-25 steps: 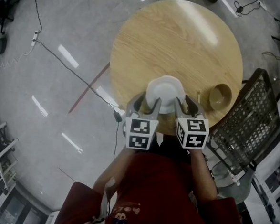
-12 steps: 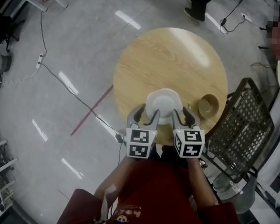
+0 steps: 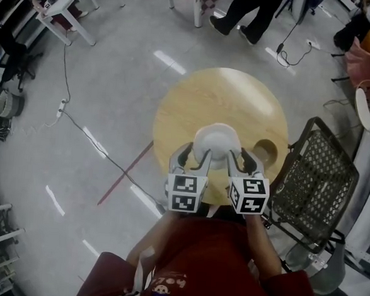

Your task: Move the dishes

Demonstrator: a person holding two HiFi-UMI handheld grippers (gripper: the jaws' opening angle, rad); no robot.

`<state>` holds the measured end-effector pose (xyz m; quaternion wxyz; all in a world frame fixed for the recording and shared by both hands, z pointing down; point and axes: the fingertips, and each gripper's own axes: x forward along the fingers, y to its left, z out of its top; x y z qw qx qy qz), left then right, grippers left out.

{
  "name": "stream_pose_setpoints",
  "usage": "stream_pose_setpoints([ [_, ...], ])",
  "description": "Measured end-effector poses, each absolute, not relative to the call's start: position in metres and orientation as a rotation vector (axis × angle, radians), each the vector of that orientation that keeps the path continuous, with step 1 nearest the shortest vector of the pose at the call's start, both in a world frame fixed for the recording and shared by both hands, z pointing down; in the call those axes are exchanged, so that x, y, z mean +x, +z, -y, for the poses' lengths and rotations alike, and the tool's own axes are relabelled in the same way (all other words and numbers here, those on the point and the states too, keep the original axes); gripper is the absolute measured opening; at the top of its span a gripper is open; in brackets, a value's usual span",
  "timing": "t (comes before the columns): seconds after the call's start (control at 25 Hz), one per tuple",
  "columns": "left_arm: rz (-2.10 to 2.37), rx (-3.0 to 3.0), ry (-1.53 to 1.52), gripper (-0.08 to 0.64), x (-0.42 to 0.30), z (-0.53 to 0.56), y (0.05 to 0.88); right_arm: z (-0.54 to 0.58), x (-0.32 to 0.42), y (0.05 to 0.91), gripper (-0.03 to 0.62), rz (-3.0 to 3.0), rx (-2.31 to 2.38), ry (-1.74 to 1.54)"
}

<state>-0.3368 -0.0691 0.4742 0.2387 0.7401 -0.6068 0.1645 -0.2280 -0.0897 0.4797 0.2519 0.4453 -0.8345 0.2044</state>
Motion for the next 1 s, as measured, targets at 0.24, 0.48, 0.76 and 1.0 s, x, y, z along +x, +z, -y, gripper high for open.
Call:
stream_pose_setpoints([
  [0.24, 1.695, 2.077, 0.429, 0.230, -0.341, 0.080, 0.451, 0.099, -0.231, 0.453, 0.149, 2.328, 1.275, 0.522],
  [0.48, 1.690, 2.102, 0.408, 0.230, -0.333, 0.078, 0.445, 0.094, -0.222, 0.449, 0.149, 2.328, 1.305, 0.514],
  [0.76, 1.657, 2.148, 0.401, 0.230, -0.326, 0.081, 0.439, 0.091, -0.215, 0.443, 0.149, 2.316, 1.361, 0.510],
  [1.0, 1.589, 2.221, 0.408, 0.230, -0.300, 0.090, 0.433, 0.090, -0.189, 0.438, 0.149, 2.287, 1.456, 0.524],
])
